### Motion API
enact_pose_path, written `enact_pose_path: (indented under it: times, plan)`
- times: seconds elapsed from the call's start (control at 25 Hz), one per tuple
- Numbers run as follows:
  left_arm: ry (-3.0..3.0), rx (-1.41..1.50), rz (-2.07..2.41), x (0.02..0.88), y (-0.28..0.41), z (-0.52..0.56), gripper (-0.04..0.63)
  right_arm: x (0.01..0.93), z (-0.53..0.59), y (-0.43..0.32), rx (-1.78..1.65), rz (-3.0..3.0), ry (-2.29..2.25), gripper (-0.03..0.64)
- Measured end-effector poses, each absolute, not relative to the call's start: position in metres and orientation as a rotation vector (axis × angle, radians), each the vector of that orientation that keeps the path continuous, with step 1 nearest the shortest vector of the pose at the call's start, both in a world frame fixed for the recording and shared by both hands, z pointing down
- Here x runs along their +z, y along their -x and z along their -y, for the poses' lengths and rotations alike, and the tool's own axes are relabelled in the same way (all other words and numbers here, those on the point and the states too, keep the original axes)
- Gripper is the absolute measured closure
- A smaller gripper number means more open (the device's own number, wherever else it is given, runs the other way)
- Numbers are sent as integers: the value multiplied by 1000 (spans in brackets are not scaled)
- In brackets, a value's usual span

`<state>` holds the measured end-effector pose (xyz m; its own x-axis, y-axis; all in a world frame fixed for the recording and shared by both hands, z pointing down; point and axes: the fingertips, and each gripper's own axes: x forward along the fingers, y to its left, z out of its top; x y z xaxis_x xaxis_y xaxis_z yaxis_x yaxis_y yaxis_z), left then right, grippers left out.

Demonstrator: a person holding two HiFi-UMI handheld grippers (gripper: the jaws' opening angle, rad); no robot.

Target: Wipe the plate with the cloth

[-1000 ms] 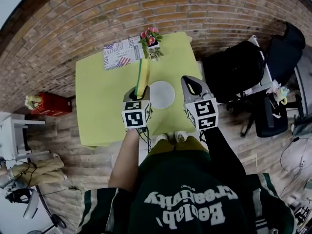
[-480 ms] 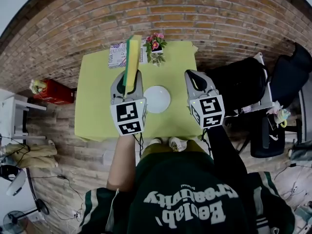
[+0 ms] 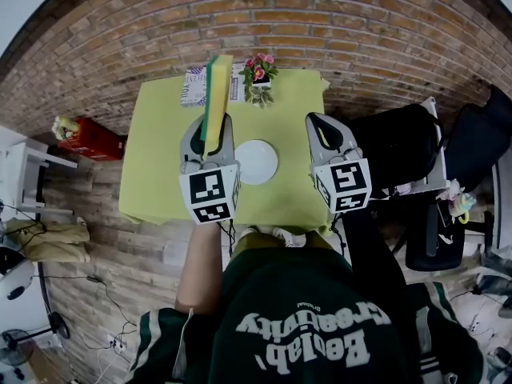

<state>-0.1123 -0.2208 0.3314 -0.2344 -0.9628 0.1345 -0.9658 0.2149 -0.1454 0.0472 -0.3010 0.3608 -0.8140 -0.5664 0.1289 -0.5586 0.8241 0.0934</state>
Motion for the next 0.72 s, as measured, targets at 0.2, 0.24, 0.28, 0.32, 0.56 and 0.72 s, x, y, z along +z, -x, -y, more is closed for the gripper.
enact_pose_path:
  times: [0.2, 0.24, 0.28, 0.32, 0.56, 0.72]
  plan:
    - [-1930, 318, 2449, 331, 113, 220, 459, 359, 301, -45, -68, 2870, -871, 604]
    - [-1931, 320, 2451, 330, 113, 220, 459, 359, 302, -45, -67, 2870, -871, 604]
    - [-1933, 320, 2454, 329, 113, 220, 459, 359, 302, -44, -67, 2871, -871, 604]
    - [-1936, 318, 2456, 327, 114, 219, 459, 359, 301, -44, -66, 2872, -872, 604]
    - [-1955, 326, 2458, 323, 114, 216, 459, 359, 299, -40, -62, 2876, -868, 604]
    - [-1957, 322, 2468, 318, 117, 212, 457, 357, 297, -36, -65, 2882, -863, 604]
